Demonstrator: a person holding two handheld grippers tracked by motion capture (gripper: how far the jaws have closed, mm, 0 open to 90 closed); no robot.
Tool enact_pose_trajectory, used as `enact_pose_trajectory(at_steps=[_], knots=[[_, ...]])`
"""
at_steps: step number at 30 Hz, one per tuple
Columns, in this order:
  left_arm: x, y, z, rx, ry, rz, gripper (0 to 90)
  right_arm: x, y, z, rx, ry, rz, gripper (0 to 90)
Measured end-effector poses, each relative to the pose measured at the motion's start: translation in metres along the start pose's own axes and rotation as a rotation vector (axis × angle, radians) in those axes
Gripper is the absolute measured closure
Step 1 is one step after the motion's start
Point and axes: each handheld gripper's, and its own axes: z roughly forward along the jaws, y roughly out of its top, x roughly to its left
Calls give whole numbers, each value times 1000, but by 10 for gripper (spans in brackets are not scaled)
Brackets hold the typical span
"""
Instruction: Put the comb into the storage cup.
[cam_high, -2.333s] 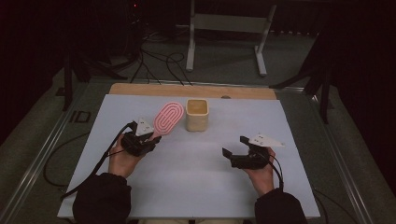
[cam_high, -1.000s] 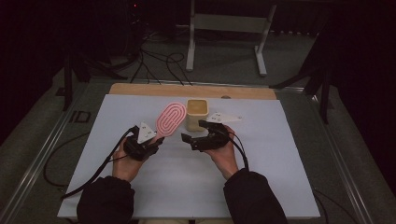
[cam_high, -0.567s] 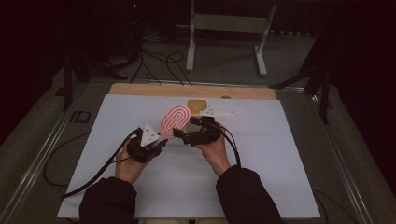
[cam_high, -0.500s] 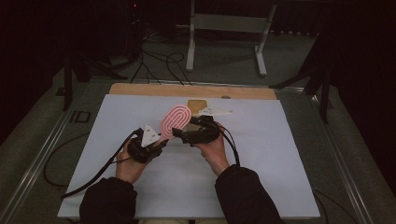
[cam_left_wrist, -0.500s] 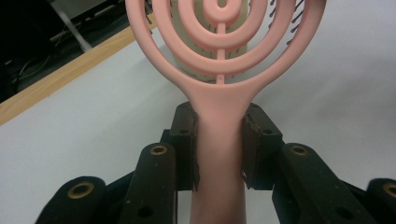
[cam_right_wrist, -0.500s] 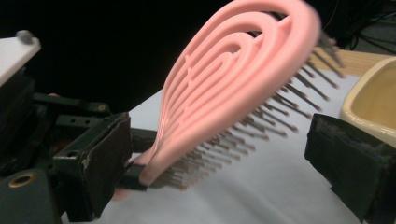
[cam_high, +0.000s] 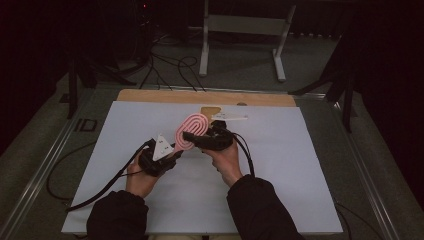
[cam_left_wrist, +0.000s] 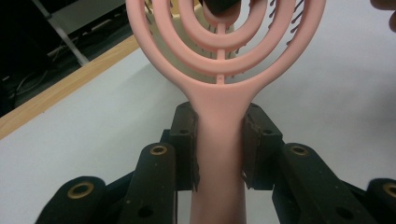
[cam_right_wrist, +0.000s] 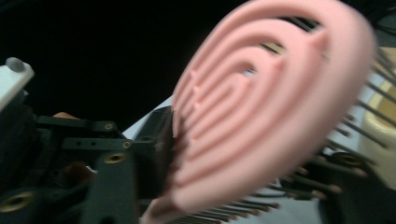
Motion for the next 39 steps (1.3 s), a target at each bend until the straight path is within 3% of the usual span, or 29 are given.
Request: enact_pose_trajectory(at_steps=[10,16,23,27,32,36,39], knots=[[-1,-1,3,6,-3,4,697,1,0,0,15,58,35,587],[-1,-2,2,5,-12,0,696,0,0,1,19,127,95,630],[0,-1,3,-4,-17,-7,681,2,2,1,20,133,82,634],[1,-1,2,-16,-4,-18,613,3,3,0,14,122,80,635],[3,-2,2,-27,-5,-45,467,2,4,-1,-3,121,89,635],[4,-3,0,-58,-28,-74,310,2,5,-2,-9,111,89,635],[9,-3,-2,-88,-74,-129,170,1,5,-2,-7,111,87,635]])
